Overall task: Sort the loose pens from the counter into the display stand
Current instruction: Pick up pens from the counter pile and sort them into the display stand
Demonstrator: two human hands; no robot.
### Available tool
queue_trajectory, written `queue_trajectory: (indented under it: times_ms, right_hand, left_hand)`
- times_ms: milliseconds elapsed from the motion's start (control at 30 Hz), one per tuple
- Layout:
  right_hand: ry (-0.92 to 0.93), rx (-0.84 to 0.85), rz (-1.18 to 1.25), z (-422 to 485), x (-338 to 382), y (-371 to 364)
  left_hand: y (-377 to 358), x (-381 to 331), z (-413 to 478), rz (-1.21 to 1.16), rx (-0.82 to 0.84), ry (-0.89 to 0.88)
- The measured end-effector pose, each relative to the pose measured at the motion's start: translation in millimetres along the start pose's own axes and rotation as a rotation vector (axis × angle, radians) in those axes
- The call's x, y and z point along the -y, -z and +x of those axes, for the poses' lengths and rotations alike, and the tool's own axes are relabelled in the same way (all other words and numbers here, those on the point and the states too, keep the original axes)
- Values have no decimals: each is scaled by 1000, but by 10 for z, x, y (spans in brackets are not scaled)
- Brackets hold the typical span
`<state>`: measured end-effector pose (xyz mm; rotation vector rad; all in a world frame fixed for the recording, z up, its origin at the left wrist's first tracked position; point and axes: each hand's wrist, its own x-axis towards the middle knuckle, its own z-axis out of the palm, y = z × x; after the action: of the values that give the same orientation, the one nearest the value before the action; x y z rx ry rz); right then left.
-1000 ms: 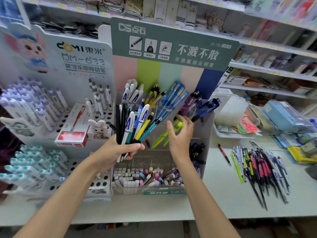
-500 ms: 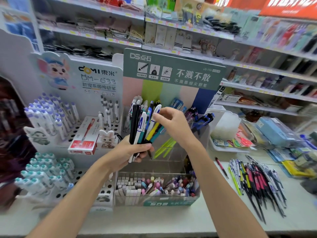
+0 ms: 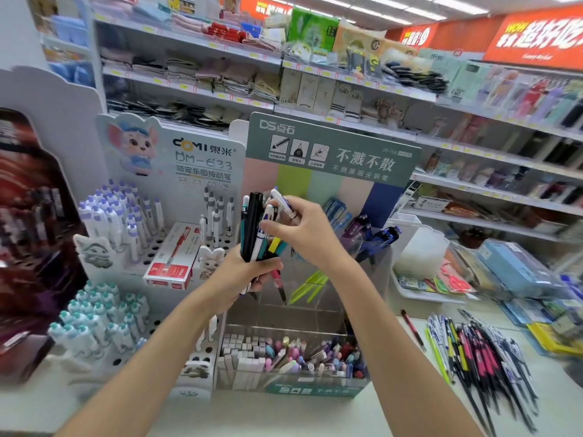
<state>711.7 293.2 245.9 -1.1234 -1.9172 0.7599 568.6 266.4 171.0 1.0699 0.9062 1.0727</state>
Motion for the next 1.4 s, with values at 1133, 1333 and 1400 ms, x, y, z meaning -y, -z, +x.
queue_trajectory:
  times_ms: [1133,1333,1400]
  right_hand:
    - [-163,-556,1017,802,-93,25]
    - [-189,-515,618,908,-181,-254]
    - [-184,-416,439,819,-272,-378]
  left_hand:
    - [643,-120,-69,-60,-231,-107]
    - [634,-101,-22,10,-220,-103]
    - [656,-86,-10,1,-226,-97]
